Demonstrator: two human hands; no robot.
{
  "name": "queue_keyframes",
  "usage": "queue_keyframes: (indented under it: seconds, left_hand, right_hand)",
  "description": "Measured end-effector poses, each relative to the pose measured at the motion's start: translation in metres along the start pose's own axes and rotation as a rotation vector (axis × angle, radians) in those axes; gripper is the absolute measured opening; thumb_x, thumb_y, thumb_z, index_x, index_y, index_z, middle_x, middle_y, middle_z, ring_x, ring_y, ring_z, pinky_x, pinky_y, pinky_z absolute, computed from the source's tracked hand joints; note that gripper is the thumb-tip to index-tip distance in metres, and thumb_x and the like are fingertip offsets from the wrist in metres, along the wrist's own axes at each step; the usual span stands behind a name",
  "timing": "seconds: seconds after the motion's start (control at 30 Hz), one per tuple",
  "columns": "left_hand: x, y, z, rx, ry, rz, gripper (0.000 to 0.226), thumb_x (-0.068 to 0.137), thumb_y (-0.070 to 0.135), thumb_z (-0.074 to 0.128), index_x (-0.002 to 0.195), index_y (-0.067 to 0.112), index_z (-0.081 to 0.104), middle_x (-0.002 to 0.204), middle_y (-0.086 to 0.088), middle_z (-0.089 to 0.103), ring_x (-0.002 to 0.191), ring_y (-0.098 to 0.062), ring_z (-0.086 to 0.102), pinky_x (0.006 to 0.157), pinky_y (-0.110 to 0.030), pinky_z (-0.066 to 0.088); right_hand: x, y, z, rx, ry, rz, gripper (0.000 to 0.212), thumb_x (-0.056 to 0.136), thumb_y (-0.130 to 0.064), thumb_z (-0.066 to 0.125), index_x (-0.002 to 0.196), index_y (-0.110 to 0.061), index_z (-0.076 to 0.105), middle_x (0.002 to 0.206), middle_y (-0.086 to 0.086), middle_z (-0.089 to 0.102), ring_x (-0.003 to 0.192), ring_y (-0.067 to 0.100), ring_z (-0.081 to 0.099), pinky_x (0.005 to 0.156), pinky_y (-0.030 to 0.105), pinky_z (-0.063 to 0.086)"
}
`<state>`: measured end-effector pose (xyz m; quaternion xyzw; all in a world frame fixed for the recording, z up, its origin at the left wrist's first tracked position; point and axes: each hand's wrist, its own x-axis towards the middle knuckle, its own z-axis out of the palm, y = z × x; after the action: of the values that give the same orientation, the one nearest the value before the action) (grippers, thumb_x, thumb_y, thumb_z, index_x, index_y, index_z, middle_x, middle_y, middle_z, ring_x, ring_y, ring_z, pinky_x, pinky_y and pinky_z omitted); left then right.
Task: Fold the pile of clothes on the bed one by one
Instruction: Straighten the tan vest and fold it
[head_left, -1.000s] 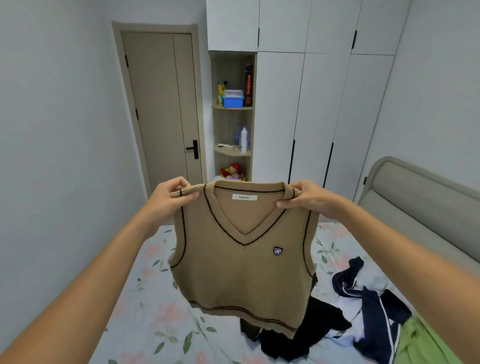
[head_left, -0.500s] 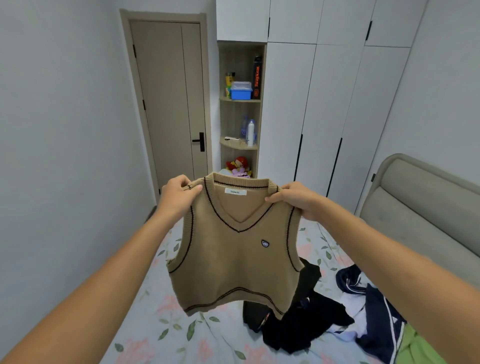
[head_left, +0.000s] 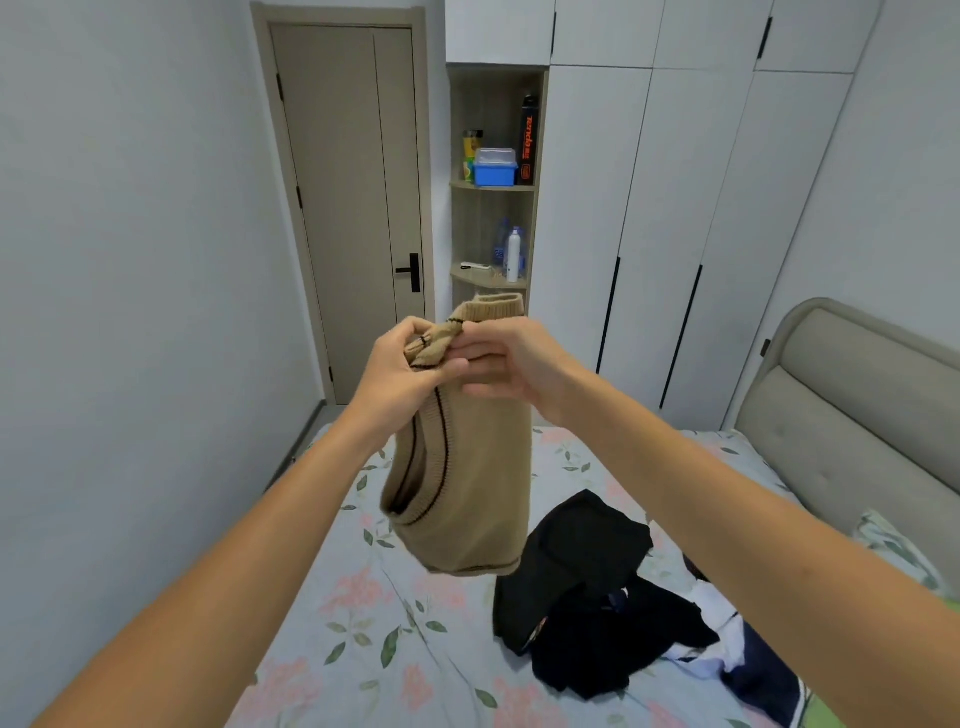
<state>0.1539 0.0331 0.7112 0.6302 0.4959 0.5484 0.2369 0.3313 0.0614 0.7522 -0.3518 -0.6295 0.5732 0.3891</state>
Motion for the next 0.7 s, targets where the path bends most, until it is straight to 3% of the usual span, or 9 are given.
queue_keyframes:
  seconds: [0.07, 0.13, 0.2, 0.27, 0.33, 0.47, 0.6, 0.7]
  left_hand:
    - [0.0, -0.005, 0.0, 0.006, 0.005, 0.005, 0.023, 0.086, 0.016, 0.084, 0.1, 0.01, 0.066, 0.089, -0.001, 0.068, 0.081, -0.007, 0.063, 0.077, -0.028, 0.051]
    - [-0.002, -0.008, 0.001, 0.011, -0.001, -0.004, 0.018, 0.088, 0.016, 0.082, 0.098, 0.012, 0.068, 0.088, -0.002, 0.068, 0.083, -0.008, 0.063, 0.079, -0.031, 0.051]
    - [-0.007, -0.014, 0.005, 0.002, -0.019, -0.016, 0.017, 0.089, 0.017, 0.081, 0.099, 0.012, 0.069, 0.088, 0.0, 0.068, 0.085, -0.008, 0.063, 0.081, -0.031, 0.05]
    - [-0.011, -0.023, 0.01, -0.007, -0.049, -0.035, 0.017, 0.089, 0.015, 0.081, 0.1, 0.008, 0.069, 0.089, 0.004, 0.068, 0.086, -0.007, 0.063, 0.082, -0.029, 0.049]
    - [-0.016, -0.039, 0.017, -0.015, -0.084, -0.075, 0.017, 0.089, 0.015, 0.08, 0.1, 0.007, 0.07, 0.09, 0.003, 0.068, 0.088, -0.009, 0.062, 0.084, -0.03, 0.049]
    - [-0.032, -0.086, 0.031, -0.024, -0.124, -0.202, 0.016, 0.088, 0.021, 0.08, 0.098, 0.012, 0.071, 0.094, -0.002, 0.069, 0.093, -0.017, 0.065, 0.088, -0.039, 0.052]
    - [-0.068, -0.143, 0.054, 0.071, -0.122, -0.224, 0.012, 0.093, 0.013, 0.076, 0.099, 0.012, 0.065, 0.086, 0.004, 0.065, 0.082, -0.003, 0.061, 0.077, -0.021, 0.047]
    - [-0.102, -0.193, 0.073, 0.119, -0.169, -0.288, 0.014, 0.093, 0.016, 0.076, 0.1, 0.013, 0.064, 0.086, 0.003, 0.064, 0.08, -0.006, 0.059, 0.076, -0.024, 0.045]
  right_hand:
    - [0.001, 0.015, -0.011, -0.165, 0.233, -0.193, 0.013, 0.093, -0.021, 0.075, 0.099, -0.01, 0.077, 0.095, 0.007, 0.079, 0.094, 0.023, 0.075, 0.089, 0.044, 0.064]
    - [-0.003, 0.041, -0.029, -0.21, 0.427, -0.282, 0.027, 0.086, -0.028, 0.084, 0.105, -0.019, 0.068, 0.103, -0.001, 0.072, 0.102, 0.017, 0.068, 0.087, 0.032, 0.059]
    - [-0.009, 0.076, -0.045, -0.165, 0.32, -0.183, 0.06, 0.079, -0.038, 0.09, 0.128, -0.028, 0.057, 0.127, -0.008, 0.064, 0.121, 0.011, 0.06, 0.095, 0.027, 0.052]
    - [-0.011, 0.118, -0.053, -0.131, 0.09, -0.005, 0.076, 0.075, -0.04, 0.093, 0.139, -0.028, 0.055, 0.139, -0.006, 0.064, 0.129, 0.015, 0.061, 0.107, 0.04, 0.052]
    - [-0.014, 0.159, -0.05, -0.101, -0.049, 0.119, 0.065, 0.08, -0.026, 0.091, 0.137, -0.021, 0.061, 0.132, -0.002, 0.072, 0.122, 0.019, 0.068, 0.109, 0.047, 0.053]
    - [-0.025, 0.222, -0.036, -0.026, -0.014, 0.197, 0.048, 0.086, -0.017, 0.085, 0.131, -0.017, 0.067, 0.123, -0.002, 0.076, 0.114, 0.017, 0.072, 0.103, 0.043, 0.057]
    - [-0.044, 0.288, -0.03, 0.005, -0.013, 0.315, 0.045, 0.088, -0.021, 0.084, 0.129, -0.017, 0.068, 0.123, 0.0, 0.076, 0.115, 0.018, 0.072, 0.1, 0.04, 0.057]
    - [-0.061, 0.34, -0.026, 0.011, -0.023, 0.423, 0.034, 0.089, -0.019, 0.083, 0.118, -0.027, 0.069, 0.114, -0.009, 0.078, 0.108, 0.008, 0.073, 0.089, 0.026, 0.06]
